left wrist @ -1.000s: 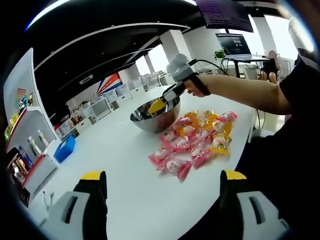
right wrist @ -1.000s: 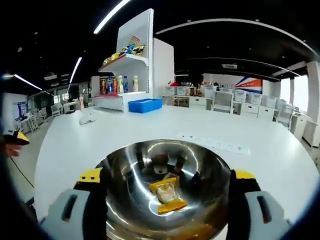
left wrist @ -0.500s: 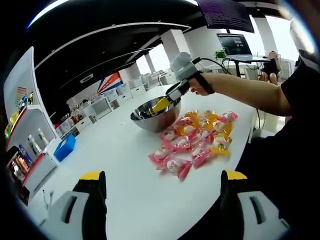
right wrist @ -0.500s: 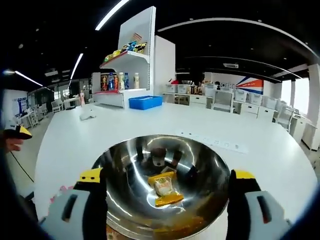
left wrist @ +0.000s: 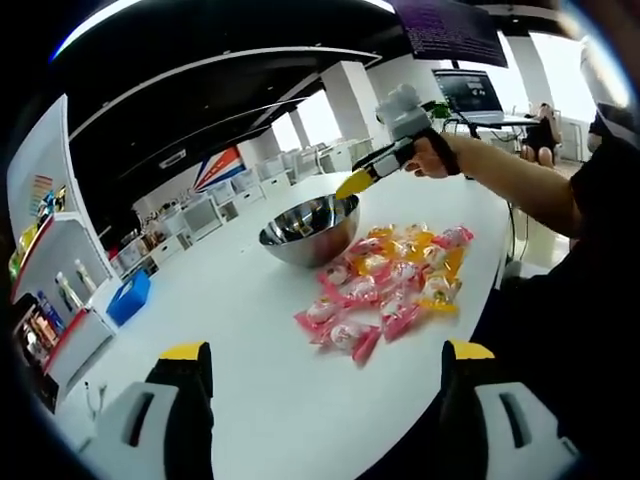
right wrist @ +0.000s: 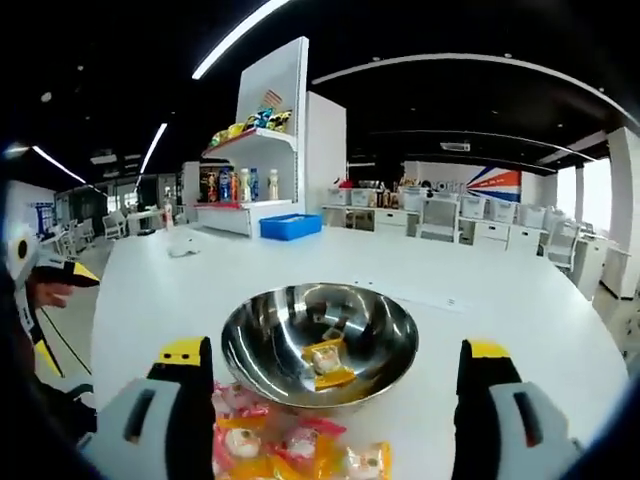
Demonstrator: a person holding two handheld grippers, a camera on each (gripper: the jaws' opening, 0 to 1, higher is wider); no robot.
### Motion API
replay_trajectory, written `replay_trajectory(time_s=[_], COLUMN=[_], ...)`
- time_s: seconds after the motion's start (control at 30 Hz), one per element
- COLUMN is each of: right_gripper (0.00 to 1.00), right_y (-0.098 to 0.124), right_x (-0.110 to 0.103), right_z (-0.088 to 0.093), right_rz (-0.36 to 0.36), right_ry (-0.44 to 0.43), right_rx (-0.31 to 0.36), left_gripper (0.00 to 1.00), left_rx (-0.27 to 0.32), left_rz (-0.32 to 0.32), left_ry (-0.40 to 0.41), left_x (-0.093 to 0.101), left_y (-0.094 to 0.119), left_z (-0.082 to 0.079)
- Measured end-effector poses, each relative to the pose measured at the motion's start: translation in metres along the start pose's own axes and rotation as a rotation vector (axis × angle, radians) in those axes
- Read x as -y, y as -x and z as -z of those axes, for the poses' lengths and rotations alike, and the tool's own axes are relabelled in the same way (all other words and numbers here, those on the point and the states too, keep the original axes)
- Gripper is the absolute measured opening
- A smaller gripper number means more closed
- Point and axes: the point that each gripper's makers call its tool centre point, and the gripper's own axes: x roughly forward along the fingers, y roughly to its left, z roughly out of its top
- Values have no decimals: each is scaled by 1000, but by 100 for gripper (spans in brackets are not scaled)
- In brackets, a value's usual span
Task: Pick up the marshmallows scattered on the table and place them into the bowl on the table
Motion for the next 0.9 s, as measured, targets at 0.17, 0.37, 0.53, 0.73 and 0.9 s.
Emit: replay_trajectory(time_s=[0.17,0.37,0.53,0.73,0.9], right_gripper=[96,96,95,96,96], right_y=[41,83,117,152,176], right_x=[2,9,13,-4,-11], right_z=[2,4,7,20,35], right_rz=[11,20,15,-33,-44], right_ry=[-1,7,-5,77,144], right_rx=[22,39,40,-22,-85], left_gripper=[93,93,93,93,93], left_rx=[3,-6,-12,-5,-3], left_rz=[7,2,5,8,10], left_ry=[-5,-11,-11,-14,-17], left_x=[5,4,6,7,9], left_y=[0,0,-2,-3,-2], left_z=[-2,-2,-1,-4,-5])
